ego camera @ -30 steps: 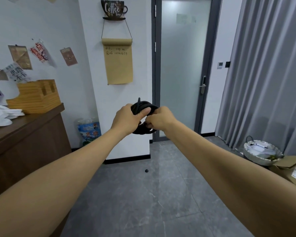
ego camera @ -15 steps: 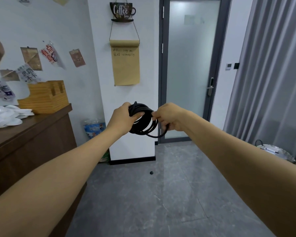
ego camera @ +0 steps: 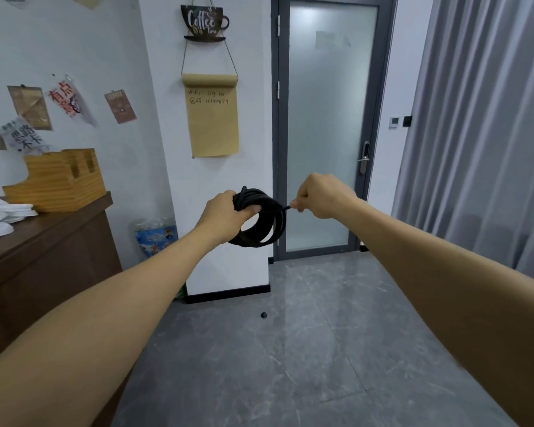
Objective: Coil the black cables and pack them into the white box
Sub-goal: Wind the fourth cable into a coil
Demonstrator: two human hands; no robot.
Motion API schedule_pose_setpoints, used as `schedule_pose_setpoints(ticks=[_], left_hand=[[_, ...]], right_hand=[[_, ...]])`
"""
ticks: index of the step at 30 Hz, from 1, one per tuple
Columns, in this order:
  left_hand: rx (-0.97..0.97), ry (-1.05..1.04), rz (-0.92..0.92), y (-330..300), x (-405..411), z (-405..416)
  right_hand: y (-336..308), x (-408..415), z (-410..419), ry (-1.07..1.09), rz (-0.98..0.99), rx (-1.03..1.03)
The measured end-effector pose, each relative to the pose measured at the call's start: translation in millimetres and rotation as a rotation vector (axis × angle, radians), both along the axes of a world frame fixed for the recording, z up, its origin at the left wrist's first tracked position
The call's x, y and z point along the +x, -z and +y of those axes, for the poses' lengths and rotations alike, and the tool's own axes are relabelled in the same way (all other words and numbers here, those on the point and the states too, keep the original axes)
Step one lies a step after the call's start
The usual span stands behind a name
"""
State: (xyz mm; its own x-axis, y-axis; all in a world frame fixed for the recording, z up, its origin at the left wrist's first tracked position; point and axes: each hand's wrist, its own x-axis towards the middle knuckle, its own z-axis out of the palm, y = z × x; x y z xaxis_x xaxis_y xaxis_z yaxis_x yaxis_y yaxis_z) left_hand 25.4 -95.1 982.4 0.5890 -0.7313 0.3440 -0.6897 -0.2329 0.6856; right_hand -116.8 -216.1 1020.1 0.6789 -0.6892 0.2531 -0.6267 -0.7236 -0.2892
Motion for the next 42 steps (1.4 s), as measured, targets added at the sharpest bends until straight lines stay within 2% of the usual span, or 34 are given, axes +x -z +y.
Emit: schedule_pose_setpoints(ticks=[5, 9, 14, 19, 23, 29, 33, 38, 42], left_hand=[[-0.126, 0.237, 0.391, 2, -7, -6], [-0.193, 0.374, 0.57, -1, -23, -12], [-0.295, 0.468, 0.791, -2, -38, -25], [-0.341, 0.505, 0.905, 0, -46, -43], [-0.376, 0.488, 0.901, -1, -50, -56], [-0.369, 0.493, 0.828, -7, -63, -69], [-0.375, 0.5, 0.81, -4, -70, -80], [-0.356, 0.473, 0.577, -4, -68, -92], [-0.356, 0.489, 0.546, 9, -67, -92]], right_hand=[[9, -27, -16, -0.065, -0.179, 0.049], [25, -41, -28, -0.064, -0.339, 0.2], [30, -54, -28, -0.127, -0.658, 0.367], [35, -55, -34, -0.171, -0.831, 0.569], [36, -52, -32, -0.211, -0.934, 0.682], [33, -63, -32, -0.164, -0.903, 0.848], [32, -61, -28, -0.127, -0.791, 0.712], [35, -58, -28, -0.093, -0.929, 0.775], [40, -61, -27, -0.156, -0.992, 0.933]])
